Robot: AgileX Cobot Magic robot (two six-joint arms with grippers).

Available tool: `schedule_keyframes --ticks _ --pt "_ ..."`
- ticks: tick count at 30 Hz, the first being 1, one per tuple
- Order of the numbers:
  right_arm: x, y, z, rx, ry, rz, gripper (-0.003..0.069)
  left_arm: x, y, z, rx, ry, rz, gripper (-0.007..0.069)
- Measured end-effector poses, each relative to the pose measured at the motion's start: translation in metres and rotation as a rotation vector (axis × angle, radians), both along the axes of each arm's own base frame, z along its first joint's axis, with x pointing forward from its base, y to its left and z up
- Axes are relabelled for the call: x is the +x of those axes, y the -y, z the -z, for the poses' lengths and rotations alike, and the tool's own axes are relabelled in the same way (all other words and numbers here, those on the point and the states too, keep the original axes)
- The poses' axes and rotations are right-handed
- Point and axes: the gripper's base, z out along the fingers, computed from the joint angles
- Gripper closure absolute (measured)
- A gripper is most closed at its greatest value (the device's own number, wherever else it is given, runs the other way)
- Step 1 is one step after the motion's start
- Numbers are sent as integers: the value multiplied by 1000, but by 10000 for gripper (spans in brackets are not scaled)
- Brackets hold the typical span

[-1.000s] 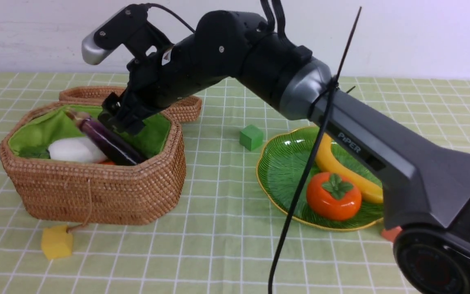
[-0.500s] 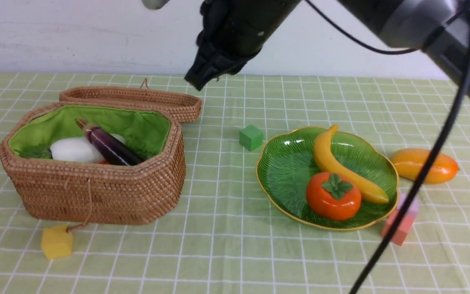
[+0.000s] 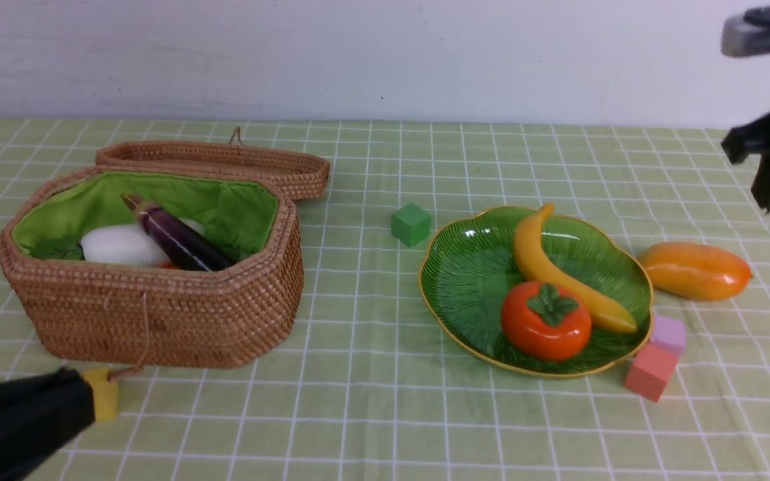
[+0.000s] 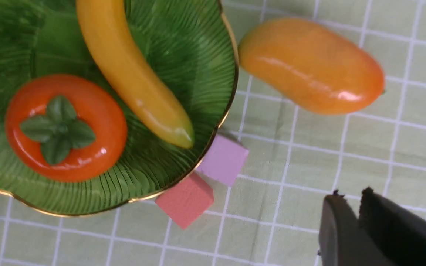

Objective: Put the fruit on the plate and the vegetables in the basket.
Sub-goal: Use the right arm to grab a mango and put it into the right plate

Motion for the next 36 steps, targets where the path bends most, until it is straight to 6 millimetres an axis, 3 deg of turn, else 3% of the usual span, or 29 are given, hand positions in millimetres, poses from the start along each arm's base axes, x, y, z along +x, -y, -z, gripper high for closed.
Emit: schedule_keyframes --ticks 5,6,7,10,11,15,25,36 --pt "19 18 35 7 -36 -199 305 -5 8 -2 33 61 121 634" --pt "25 19 44 -10 -29 -249 224 -5 9 -2 28 58 130 634" --pt "26 19 45 -13 -28 -256 213 -5 10 -2 25 56 133 634" --pt "41 23 66 -101 8 -402 34 -1 12 -1 26 37 141 634" --pt "44 25 71 -132 17 -443 6 0 13 -1 29 33 141 634" --pt "55 28 86 -194 39 -541 -10 5 15 1 37 12 140 634" --pt "81 31 139 -273 78 -691 61 13 19 5 53 -28 140 634" --pt "94 30 163 -244 89 -703 59 15 18 3 44 -14 124 634"
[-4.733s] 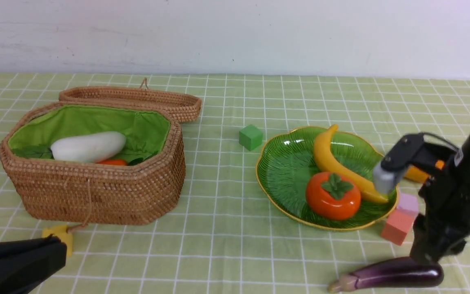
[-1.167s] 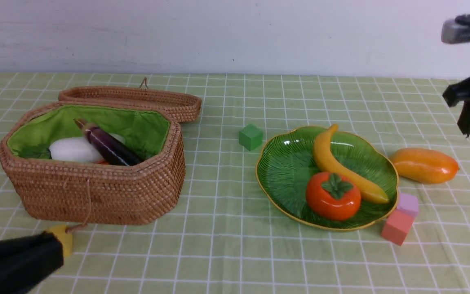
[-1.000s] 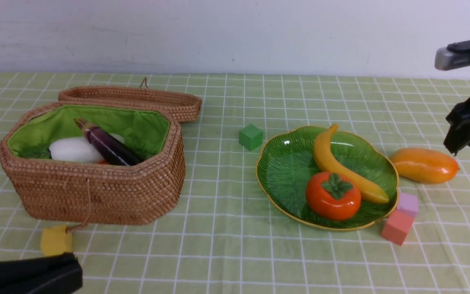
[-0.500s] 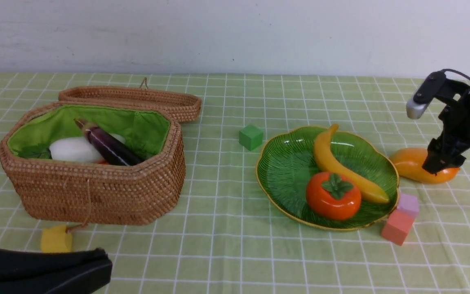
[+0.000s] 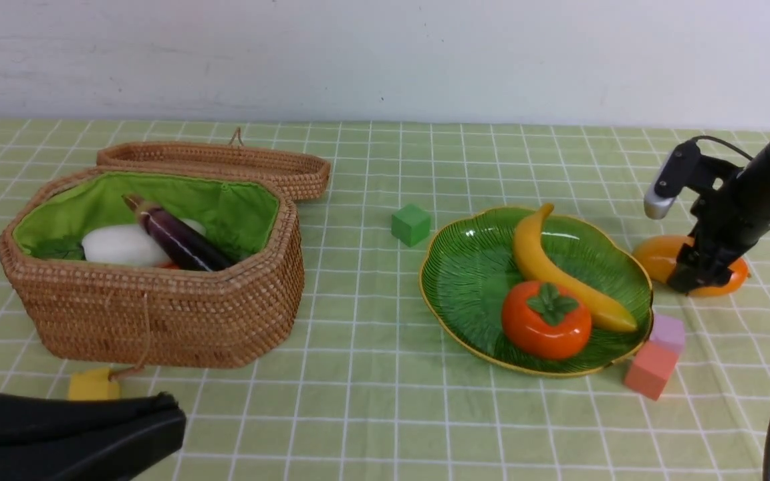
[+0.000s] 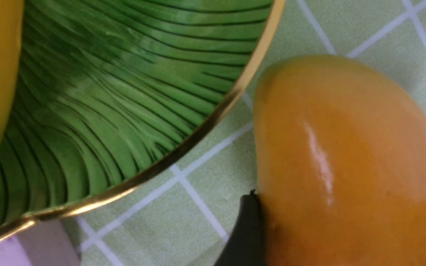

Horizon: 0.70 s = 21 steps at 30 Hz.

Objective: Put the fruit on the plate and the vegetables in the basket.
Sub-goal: Use the right arm to grab a mango and put it into the right plate

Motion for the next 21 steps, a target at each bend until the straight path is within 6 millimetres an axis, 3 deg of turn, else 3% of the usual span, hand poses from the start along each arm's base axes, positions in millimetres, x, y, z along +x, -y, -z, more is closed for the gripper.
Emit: schedule_keyframes --ticks 8,15,19,21 --pt "0 1 0 44 -6 74 60 0 0 0 -1 2 -2 634" --pt "-10 0 -14 97 -58 253 60 0 0 0 1 3 -1 634" --pt "-22 -8 -49 196 -56 375 60 0 0 0 1 3 0 634" --pt "-32 -24 -77 301 -59 400 60 1 -1 -1 -5 12 -11 634"
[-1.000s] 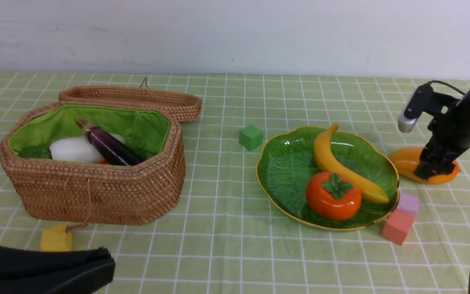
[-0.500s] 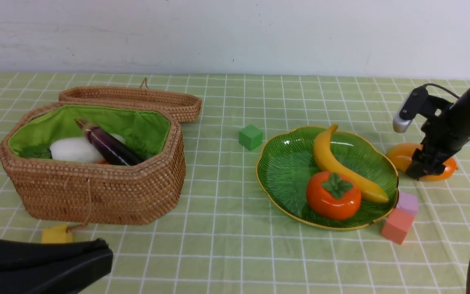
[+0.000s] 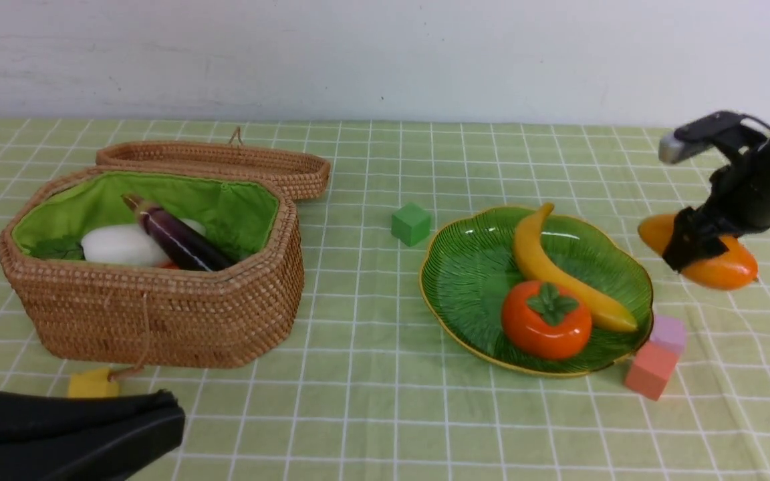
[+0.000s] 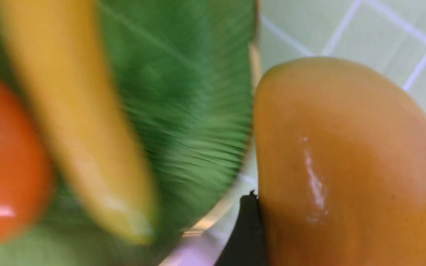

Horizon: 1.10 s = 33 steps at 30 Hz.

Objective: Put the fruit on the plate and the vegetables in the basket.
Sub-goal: Use the right arm to grab a mango and put it into the right plate

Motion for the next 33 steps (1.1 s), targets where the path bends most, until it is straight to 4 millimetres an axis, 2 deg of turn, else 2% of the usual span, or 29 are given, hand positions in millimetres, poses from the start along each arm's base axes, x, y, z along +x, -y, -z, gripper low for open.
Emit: schedule_keyframes --ticks 1,2,4,5,6,7,9,12,14,20,23,29,30,32,33 --pt "-1 -2 -2 11 0 1 60 0 0 0 -2 3 -4 634" --pt "-5 -15 -12 62 3 -12 60 1 -1 -1 -4 13 -15 634" --pt "-11 -57 -25 177 4 -80 61 4 -3 -4 -14 50 -55 634" --pt "-11 -61 -25 190 6 -84 61 5 -3 -4 -16 53 -59 634" --pt "-12 -78 -26 208 10 -117 62 6 -4 -6 -22 70 -77 634" --pt "-13 -102 -25 223 27 -159 61 8 -6 -8 -33 96 -106 634" --pt "-13 -133 -22 230 71 -199 61 11 -9 -12 -58 136 -153 634" --pt "-10 -167 -13 207 151 -234 61 15 -13 -18 -96 184 -212 634" --pt "-7 -179 -3 177 180 -241 61 16 -15 -20 -109 201 -233 633" --pt "5 -180 27 151 150 -178 61 15 -15 -20 -108 199 -231 627" --pt "8 -177 30 172 132 -117 61 15 -13 -18 -97 185 -213 627" --pt "6 -173 27 148 116 -90 -14 14 -12 -17 -88 173 -199 623" --pt "4 -172 24 134 110 -97 -19 14 -12 -17 -87 172 -197 622" --pt "-6 -167 4 103 102 -108 -10 14 -12 -16 -84 170 -195 619" --pt "-6 -167 5 99 97 -109 -10 14 -12 -16 -84 170 -194 619"
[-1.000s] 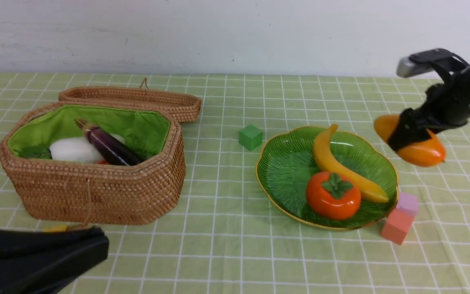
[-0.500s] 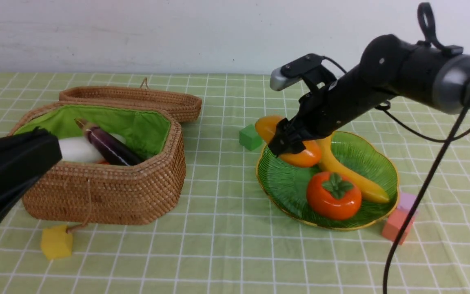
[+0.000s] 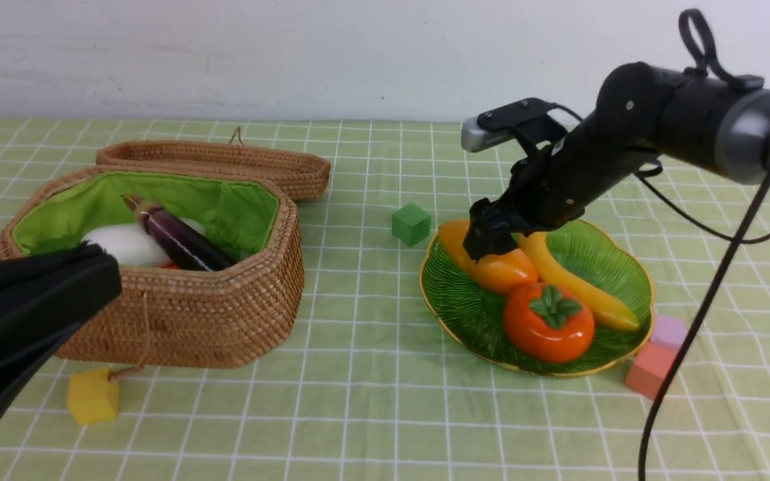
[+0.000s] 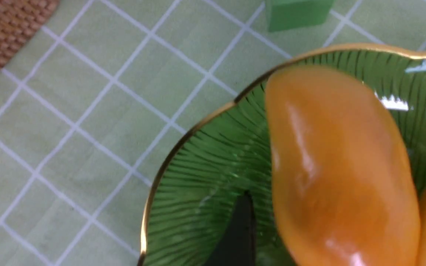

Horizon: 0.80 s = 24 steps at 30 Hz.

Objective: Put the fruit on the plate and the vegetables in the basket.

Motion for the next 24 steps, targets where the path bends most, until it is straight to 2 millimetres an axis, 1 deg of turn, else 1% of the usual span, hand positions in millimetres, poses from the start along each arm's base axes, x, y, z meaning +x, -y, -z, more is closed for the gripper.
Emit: schedule_keyframes --ticks 1,2,4,5,6,7,9,10,11,12,13,15,16,17,18,19,20,21,22,23,24 --pt "-10 5 -22 -20 12 4 22 0 0 0 0 0 0 619" --pt "-16 8 -35 -24 25 9 46 0 0 0 0 0 0 617" --pt "-29 13 -60 -30 35 28 97 0 0 0 0 0 0 615" --pt "-31 14 -62 -36 30 29 104 0 0 0 0 0 0 615" --pt "-40 18 -75 -36 27 44 140 0 0 0 0 0 0 613" --pt "-58 24 -99 -32 25 70 218 0 0 0 -1 -1 0 613" --pt "-78 31 -121 -35 14 86 302 -1 0 0 -6 -2 1 612" --pt "-87 34 -130 -34 11 95 361 -2 -1 -1 -11 -2 1 611" --pt "-90 35 -132 -36 6 96 373 -2 -1 -1 -14 -2 2 611" --pt "-105 41 -145 -34 11 109 459 -6 -2 0 -29 -10 11 610" --pt "-117 45 -155 -31 19 123 530 -9 -3 0 -45 -18 18 610" --pt "-137 52 -162 -35 7 148 621 -17 -6 5 -68 -23 25 610" --pt "-145 56 -164 -37 0 162 649 -20 -8 8 -77 -25 24 610" --pt "-159 61 -165 -35 -4 183 670 -24 -10 14 -81 -22 20 610" --pt "-176 67 -164 -35 -13 210 675 -30 -13 26 -85 -25 13 610" --pt "-178 68 -164 -37 -14 210 675 -32 -15 27 -90 -20 13 610" --pt "-198 74 -156 -37 -39 237 673 -38 -19 39 -122 -27 7 610" --pt "-212 79 -155 -28 -41 254 669 -41 -20 45 -146 -32 4 610" --pt "-212 79 -152 -33 -53 253 669 -41 -21 46 -151 -33 2 610" --pt "-239 87 -145 -17 -66 286 660 -46 -24 57 -203 -39 -8 609" --pt "-251 91 -136 -15 -88 303 658 -48 -26 62 -234 -40 -15 609"
